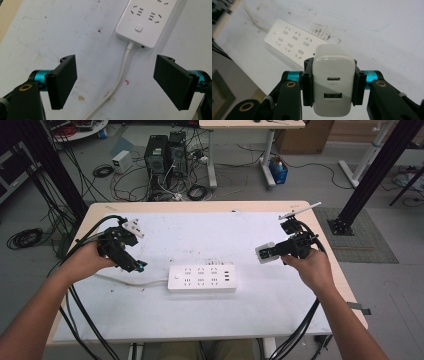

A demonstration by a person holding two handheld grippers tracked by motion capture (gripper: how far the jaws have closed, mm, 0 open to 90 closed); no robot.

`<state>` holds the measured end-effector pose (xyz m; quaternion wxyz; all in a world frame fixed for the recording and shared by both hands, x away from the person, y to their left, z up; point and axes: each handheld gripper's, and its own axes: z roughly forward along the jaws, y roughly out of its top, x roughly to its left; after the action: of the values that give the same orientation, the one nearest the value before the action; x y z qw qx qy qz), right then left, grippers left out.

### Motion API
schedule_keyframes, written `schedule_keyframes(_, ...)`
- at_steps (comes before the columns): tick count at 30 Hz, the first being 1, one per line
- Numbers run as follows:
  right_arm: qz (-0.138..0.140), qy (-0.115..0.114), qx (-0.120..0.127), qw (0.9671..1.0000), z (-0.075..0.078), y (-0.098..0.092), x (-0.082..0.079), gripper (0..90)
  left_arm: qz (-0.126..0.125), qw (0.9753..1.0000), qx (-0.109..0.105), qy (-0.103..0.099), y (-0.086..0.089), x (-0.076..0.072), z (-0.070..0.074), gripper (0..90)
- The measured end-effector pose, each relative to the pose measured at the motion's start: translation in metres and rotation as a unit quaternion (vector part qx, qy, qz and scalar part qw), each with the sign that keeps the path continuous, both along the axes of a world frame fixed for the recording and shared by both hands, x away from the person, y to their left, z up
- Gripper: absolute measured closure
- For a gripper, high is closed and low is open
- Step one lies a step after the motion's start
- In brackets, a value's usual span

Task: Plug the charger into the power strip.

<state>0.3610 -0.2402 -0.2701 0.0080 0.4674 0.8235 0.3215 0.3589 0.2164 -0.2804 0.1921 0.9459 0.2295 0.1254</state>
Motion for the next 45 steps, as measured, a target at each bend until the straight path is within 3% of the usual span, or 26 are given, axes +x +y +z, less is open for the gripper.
schedule_keyframes(3, 0.003, -0.007, -0.021, 0.9997, 0.006, -0.002, -0.002, 62.0, 0.006, 1.0, 0.006, 0.002, 0.003, 0.0, 0.0, 19.2)
schedule_keyframes(13, 0.01, -0.012, -0.017, 0.9997, 0.01, -0.001, -0.003, 62.0, 0.003, 0.9999, 0.009, 0.003, 0.0, 0.0, 0.001, 19.2)
schedule_keyframes(19, 0.034, -0.011, -0.027, 0.999, 0.01, 0.007, 0.0, 62.0, -0.005, 0.9999, 0.015, 0.004, 0.001, -0.002, 0.004, 19.2)
schedule_keyframes(24, 0.046, -0.014, -0.035, 0.9982, 0.012, 0.013, 0.001, 62.0, 0.006, 0.9999, 0.009, 0.001, 0.003, -0.001, 0.007, 19.2)
schedule_keyframes(25, 0.048, -0.016, -0.047, 0.9976, 0.013, 0.016, 0.001, 62.0, 0.004, 0.9999, 0.014, 0.002, 0.004, 0.0, 0.008, 19.2)
schedule_keyframes(34, 0.055, -0.008, -0.06, 0.9966, 0.012, 0.028, 0.006, 62.0, 0.006, 0.9994, 0.028, 0.022, 0.005, 0.009, 0.002, 19.2)
schedule_keyframes(36, 0.058, -0.008, -0.061, 0.9964, 0.012, 0.03, 0.007, 62.0, 0.008, 0.9991, 0.037, 0.017, 0.004, 0.01, -0.001, 19.2)
schedule_keyframes(38, 0.085, -0.029, -0.081, 0.9927, 0.011, 0.043, 0.009, 62.0, 0.003, 0.9989, 0.037, 0.028, 0.003, 0.01, -0.003, 19.2)
schedule_keyframes(42, 0.142, -0.059, -0.114, 0.9815, 0.01, 0.066, 0.011, 62.0, -0.009, 0.9986, 0.032, 0.041, 0.001, 0.009, -0.009, 19.2)
schedule_keyframes(45, 0.18, -0.072, -0.125, 0.973, 0.008, 0.081, 0.017, 62.0, -0.012, 0.9985, 0.026, 0.047, 0.001, 0.007, -0.013, 19.1)
